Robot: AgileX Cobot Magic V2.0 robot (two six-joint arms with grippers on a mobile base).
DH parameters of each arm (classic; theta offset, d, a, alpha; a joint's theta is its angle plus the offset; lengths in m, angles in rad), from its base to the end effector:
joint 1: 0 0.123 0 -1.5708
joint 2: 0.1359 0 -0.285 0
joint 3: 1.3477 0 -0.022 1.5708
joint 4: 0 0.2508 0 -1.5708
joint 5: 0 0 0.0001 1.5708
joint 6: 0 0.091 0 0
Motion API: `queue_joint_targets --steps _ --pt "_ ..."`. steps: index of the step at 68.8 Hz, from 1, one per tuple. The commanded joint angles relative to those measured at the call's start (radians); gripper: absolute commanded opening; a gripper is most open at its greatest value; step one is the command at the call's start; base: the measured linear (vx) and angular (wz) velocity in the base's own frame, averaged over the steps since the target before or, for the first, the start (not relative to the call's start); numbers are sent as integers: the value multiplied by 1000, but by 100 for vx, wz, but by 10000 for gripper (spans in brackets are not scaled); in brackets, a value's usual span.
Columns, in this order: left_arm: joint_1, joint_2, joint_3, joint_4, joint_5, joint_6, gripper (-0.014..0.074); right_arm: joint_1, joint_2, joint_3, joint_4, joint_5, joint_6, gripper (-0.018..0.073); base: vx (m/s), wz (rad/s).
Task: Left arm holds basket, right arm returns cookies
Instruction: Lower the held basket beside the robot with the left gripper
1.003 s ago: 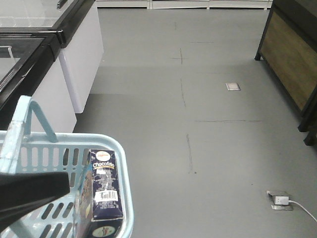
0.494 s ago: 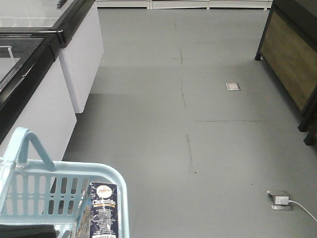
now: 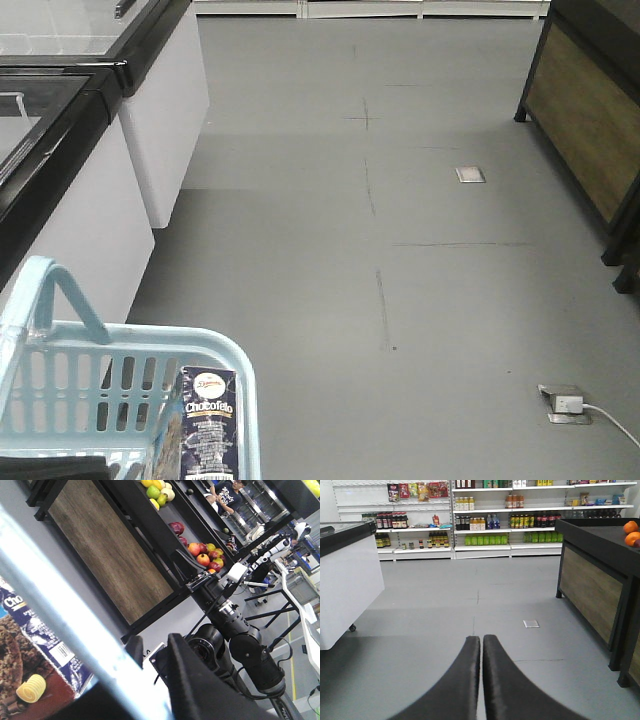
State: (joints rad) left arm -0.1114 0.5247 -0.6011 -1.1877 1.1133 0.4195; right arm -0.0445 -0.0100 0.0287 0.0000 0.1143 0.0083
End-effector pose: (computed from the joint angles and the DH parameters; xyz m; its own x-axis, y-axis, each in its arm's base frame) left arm 0.0546 -0.0823 0.3368 -0.7425 -0.1402 -0.6550 0.5410 0.4509 -0.7099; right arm 0.0568 -0.0025 0.1936 -0.0454 0.0103 -0.9989 0.0449 0.9990 0.0083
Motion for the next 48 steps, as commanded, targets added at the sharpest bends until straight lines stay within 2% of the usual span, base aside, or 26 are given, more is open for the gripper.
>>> queue_joint_targets --steps 1,48 --pt "-6 4 -28 -94 -38 10 -6 -6 -12 3 0 -72 -8 -3 0 0" --pt "-6 4 -28 -94 -38 10 -6 -6 -12 3 0 -72 -8 -3 0 0"
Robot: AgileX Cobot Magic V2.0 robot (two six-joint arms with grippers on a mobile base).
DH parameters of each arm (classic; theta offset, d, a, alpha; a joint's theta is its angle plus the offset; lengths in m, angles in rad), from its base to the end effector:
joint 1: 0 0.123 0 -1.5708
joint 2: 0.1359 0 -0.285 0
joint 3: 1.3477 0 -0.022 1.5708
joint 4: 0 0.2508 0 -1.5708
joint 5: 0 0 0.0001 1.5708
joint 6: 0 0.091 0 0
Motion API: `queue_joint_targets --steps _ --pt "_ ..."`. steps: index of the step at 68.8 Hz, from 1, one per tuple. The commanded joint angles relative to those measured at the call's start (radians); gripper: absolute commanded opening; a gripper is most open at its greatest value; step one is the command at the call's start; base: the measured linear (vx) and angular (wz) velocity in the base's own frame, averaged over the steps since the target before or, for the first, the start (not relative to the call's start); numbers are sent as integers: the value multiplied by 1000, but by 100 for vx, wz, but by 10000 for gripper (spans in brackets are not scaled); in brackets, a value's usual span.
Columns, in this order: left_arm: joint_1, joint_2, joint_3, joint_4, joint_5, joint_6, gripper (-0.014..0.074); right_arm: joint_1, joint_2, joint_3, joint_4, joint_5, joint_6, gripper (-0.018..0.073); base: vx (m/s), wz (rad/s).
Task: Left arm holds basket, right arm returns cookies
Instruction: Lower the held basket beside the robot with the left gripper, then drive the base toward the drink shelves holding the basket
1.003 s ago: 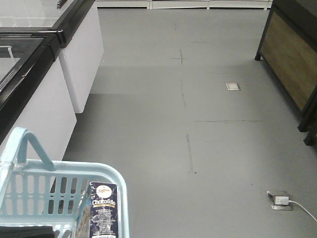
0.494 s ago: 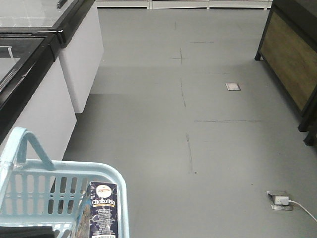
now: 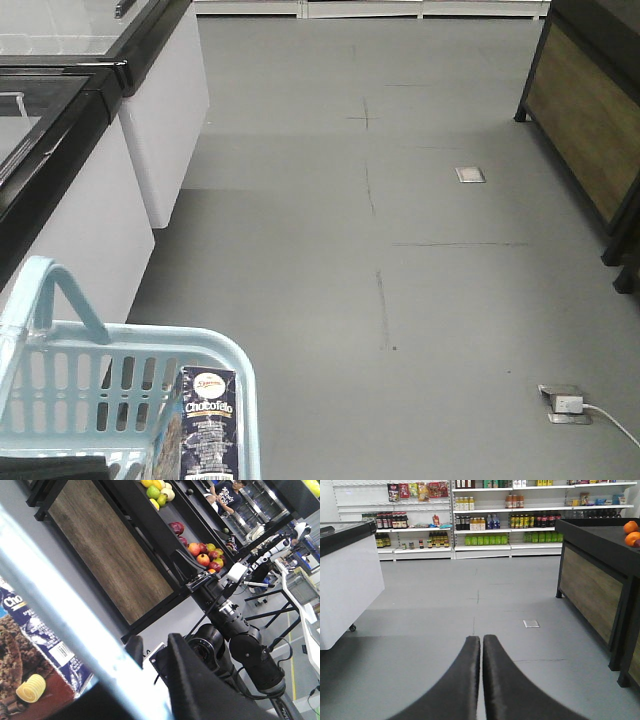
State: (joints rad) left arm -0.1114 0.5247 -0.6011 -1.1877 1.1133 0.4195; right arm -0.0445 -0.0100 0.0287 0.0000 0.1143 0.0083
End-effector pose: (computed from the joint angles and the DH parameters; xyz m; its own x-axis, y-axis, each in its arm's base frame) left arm 0.0546 -0.0823 0.3368 -0.7425 -0.1402 -0.6550 0.5410 0.4509 -0.7099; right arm 0.0568 -0.0025 0.1936 -0.0454 0.0103 -0.9989 0.0449 0.9990 0.0083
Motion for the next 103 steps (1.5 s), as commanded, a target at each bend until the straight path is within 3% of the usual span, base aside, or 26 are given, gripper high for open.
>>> queue_joint_targets --steps 1,46,103 --pt "-6 4 -28 -94 -38 10 -6 -6 -12 3 0 -72 -8 -3 0 0" --pt "-6 4 -28 -94 -35 11 -6 -6 -12 3 0 -72 -8 -3 6 -1" --pt "-6 4 -28 -94 -35 11 -6 -6 -12 3 0 -72 -8 -3 25 2"
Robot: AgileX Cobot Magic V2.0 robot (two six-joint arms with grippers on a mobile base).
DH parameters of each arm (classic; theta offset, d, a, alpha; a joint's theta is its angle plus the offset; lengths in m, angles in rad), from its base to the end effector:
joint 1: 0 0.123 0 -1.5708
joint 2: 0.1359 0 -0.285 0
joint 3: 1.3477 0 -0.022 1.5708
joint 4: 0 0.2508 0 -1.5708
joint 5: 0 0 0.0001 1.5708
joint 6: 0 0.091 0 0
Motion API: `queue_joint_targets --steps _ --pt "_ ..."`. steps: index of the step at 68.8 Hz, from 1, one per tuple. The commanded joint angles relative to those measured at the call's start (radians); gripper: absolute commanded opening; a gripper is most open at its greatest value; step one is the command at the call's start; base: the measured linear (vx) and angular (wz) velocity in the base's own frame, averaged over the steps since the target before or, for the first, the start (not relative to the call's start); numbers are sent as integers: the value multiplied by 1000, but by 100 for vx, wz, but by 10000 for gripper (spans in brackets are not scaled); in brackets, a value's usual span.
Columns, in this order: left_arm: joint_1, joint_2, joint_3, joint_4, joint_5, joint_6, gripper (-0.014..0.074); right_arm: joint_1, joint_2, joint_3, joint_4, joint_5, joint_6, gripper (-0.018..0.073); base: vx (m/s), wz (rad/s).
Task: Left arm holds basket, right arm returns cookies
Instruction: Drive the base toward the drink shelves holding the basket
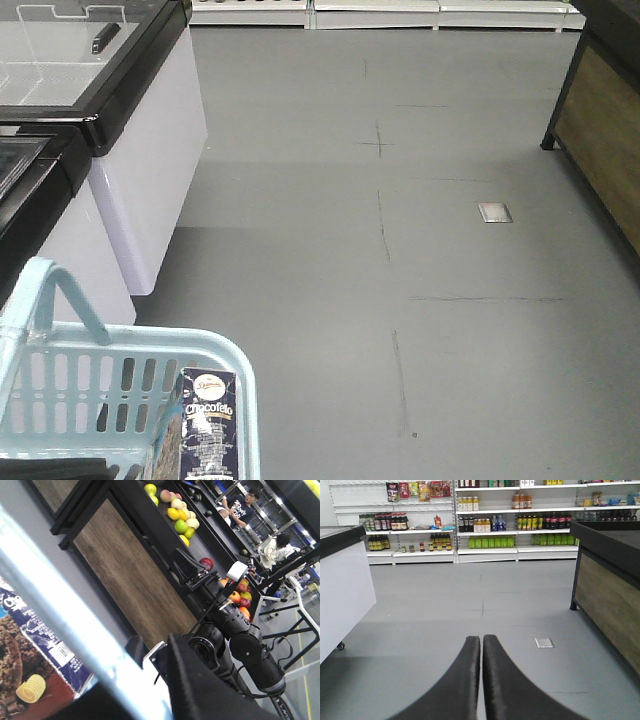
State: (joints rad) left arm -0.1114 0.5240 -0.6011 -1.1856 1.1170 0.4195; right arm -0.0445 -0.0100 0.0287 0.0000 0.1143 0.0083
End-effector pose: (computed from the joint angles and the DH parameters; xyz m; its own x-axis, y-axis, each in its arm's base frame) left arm 0.0541 -0.0824 0.3366 -0.7432 -0.1362 -0.6550 0.5421 0.4512 -0.7089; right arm 0.0568 -0.0025 0.1936 -0.0454 0.0103 -0.9989 0.0449 0.9990 0.0083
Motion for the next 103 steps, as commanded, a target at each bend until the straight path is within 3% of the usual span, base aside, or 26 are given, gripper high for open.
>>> queue_joint_targets --steps 1,103 --pt "-6 5 -28 -96 -39 11 -6 -6 -12 3 0 -72 -8 -3 31 7" --pt "-6 5 -28 -95 -40 11 -6 -6 -12 3 0 -72 -8 -3 44 -3"
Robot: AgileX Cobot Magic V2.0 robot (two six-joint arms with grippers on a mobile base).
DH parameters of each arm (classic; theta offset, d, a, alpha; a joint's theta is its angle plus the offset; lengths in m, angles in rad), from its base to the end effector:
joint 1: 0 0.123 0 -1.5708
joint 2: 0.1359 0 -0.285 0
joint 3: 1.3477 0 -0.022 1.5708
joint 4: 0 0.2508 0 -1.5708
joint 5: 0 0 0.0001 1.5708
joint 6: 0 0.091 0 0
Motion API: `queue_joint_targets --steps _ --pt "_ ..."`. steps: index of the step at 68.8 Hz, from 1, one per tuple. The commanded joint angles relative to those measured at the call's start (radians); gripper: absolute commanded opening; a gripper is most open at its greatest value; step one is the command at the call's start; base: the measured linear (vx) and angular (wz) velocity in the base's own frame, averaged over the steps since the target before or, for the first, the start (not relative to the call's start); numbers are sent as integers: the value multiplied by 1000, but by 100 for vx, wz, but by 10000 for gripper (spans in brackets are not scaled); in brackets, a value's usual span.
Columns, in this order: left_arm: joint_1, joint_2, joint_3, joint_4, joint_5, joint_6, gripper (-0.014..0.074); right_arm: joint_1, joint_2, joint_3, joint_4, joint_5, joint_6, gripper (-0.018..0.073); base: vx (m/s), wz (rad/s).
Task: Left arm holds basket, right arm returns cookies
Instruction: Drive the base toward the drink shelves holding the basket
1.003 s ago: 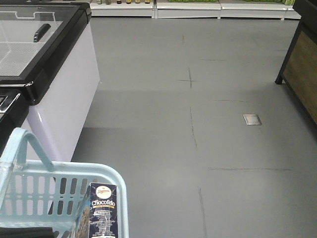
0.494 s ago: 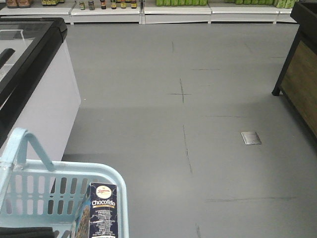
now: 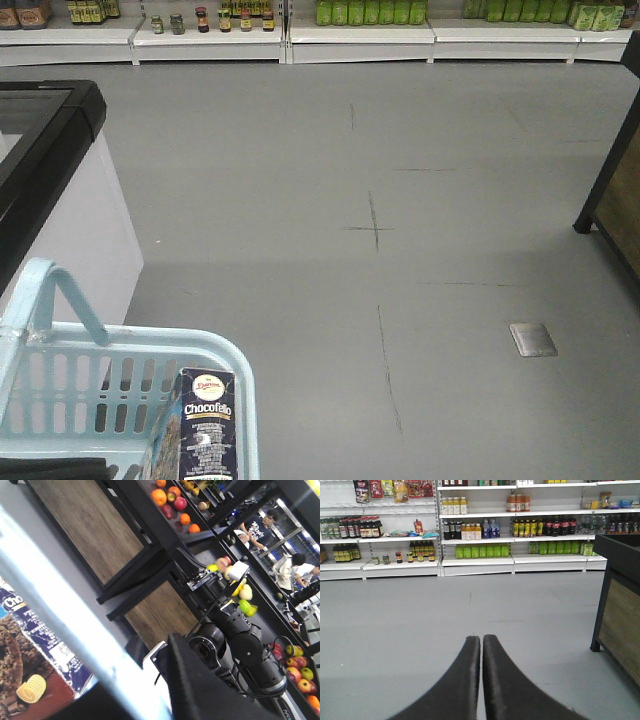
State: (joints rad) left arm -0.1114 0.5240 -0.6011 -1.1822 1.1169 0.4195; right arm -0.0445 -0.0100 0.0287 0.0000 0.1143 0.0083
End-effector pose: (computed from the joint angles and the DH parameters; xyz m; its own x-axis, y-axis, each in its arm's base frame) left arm 0.0542 -0.0823 0.3364 -0.7429 -0.1345 -0.6558 0.5421 0.4539 -0.7072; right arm 0.0568 -0.0025 0.1936 -0.0454 0.0103 -0.9989 0.0449 0.9990 0.0083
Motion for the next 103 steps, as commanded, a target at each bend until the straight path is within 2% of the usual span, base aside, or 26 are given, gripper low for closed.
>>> queue_joint_targets --steps 1,103 --pt "-6 5 -28 -99 -40 11 -6 -6 -12 3 0 -72 -8 -3 52 1" --pt "-6 5 -28 -99 -37 11 -6 -6 -11 3 0 -72 -8 -3 54 2"
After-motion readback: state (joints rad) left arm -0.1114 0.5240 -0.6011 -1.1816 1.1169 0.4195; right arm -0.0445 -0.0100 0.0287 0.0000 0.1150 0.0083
